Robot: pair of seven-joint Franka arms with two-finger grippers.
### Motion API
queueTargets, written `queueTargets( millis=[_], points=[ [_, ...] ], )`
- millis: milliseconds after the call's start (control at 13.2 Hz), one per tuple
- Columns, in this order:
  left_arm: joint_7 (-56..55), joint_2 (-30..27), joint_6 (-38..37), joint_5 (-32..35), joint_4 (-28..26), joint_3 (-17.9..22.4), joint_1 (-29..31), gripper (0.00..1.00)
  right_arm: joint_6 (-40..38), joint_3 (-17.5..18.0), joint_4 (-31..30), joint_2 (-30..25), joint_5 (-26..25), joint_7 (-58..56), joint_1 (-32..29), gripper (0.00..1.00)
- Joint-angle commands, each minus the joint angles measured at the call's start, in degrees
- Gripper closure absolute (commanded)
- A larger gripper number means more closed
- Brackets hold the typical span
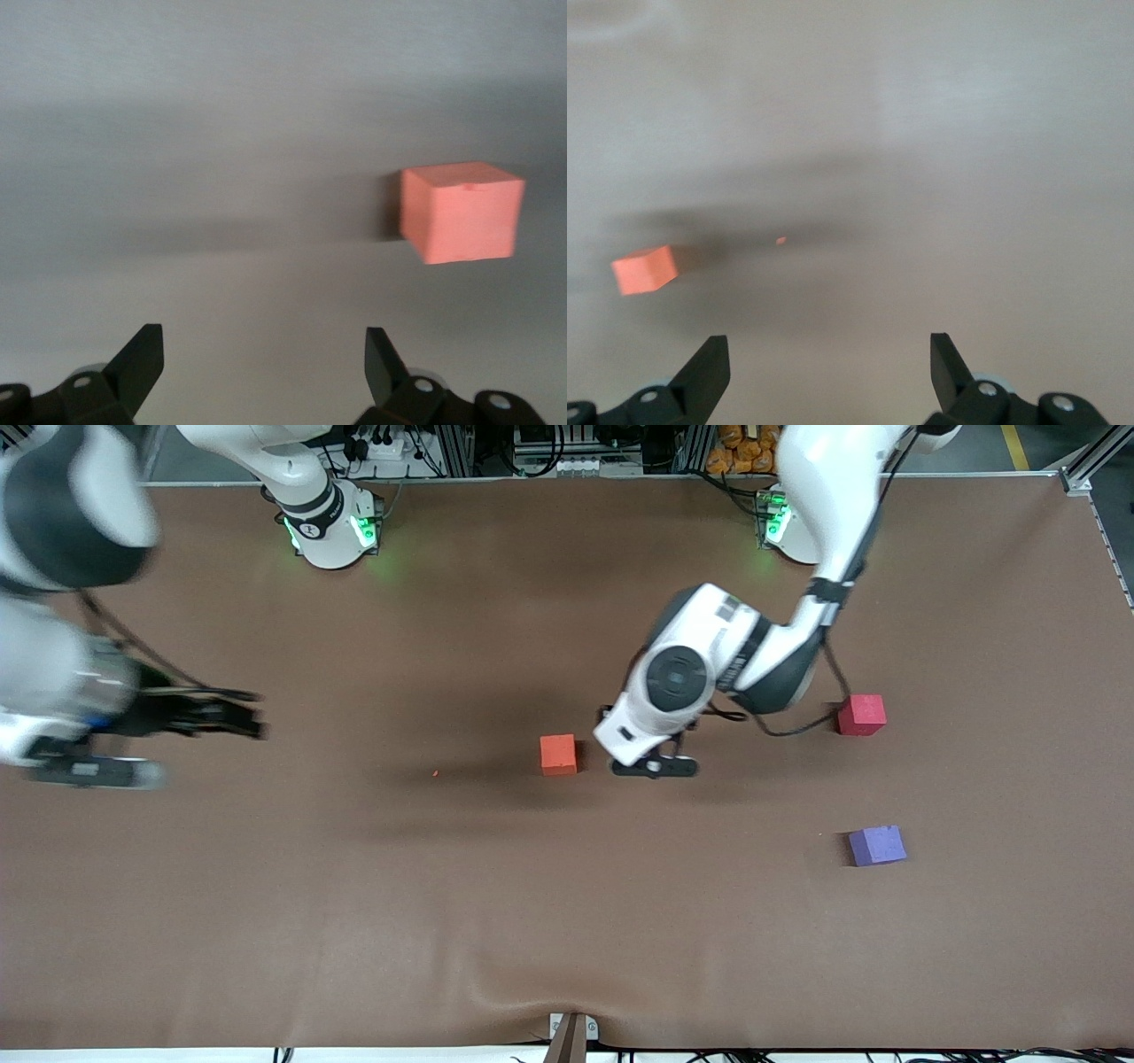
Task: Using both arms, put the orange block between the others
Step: 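Lower the left gripper onto the orange cube and grasp it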
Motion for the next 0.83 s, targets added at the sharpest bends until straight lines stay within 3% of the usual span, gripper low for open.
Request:
queueTargets(
  millis=[0,227,455,758],
  points=[
    [-6.2,4.4,4.2,1.5,3.3,1.1,-5.1,0.0,0.3,1.5,-2.4,-3.6,-3.7,-0.5,-4.1,0.0],
    [-11.3,7.4,8.7,7.8,3.4,1.1,-8.9,0.0,0.3,1.5,-2.3,-6.1,-8.5,-6.3,-6.3,0.0],
    [-12.8,9.5,14.9,9.1,3.4,1.1,-11.2,0.0,-0.1,1.6,-2.4,-6.9,-9.0,-9.8,-9.1,0.0],
    [-13.1,11.2,17.3,9.1,3.4,1.1,-11.3,0.0,-0.7,2.2,-2.4,-6.9,-9.0,-9.7,-9.2,0.0]
  ],
)
